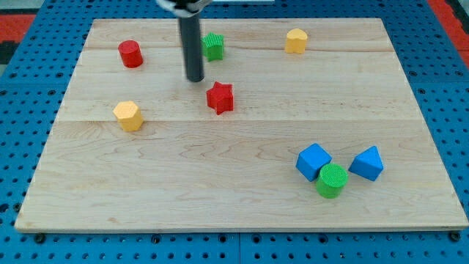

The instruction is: Push the red star into the blue cube

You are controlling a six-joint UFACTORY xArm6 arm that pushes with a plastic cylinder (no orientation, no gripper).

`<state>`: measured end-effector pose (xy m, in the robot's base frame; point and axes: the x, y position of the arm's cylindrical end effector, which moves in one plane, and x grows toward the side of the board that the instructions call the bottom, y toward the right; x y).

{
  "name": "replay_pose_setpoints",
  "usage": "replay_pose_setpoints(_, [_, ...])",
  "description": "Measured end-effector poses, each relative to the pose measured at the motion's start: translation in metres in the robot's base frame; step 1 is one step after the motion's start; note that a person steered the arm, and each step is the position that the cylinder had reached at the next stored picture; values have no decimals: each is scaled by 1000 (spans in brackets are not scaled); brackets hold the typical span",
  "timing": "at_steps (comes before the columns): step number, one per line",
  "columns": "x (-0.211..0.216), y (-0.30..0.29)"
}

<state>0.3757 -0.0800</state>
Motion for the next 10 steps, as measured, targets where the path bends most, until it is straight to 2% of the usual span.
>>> replay_pose_setpoints(1, [57,88])
replay_pose_setpoints(2, [30,116])
replay_pose_setpoints(3, [-40,110])
replay_pose_setpoints(4, [12,147])
replay_pose_setpoints(5, [-1,118])
replay_pose_setpoints(7, [68,130])
replay_pose_setpoints(8, [65,144])
replay_pose_setpoints(9, [87,169])
replay_pose_setpoints(10, [89,153])
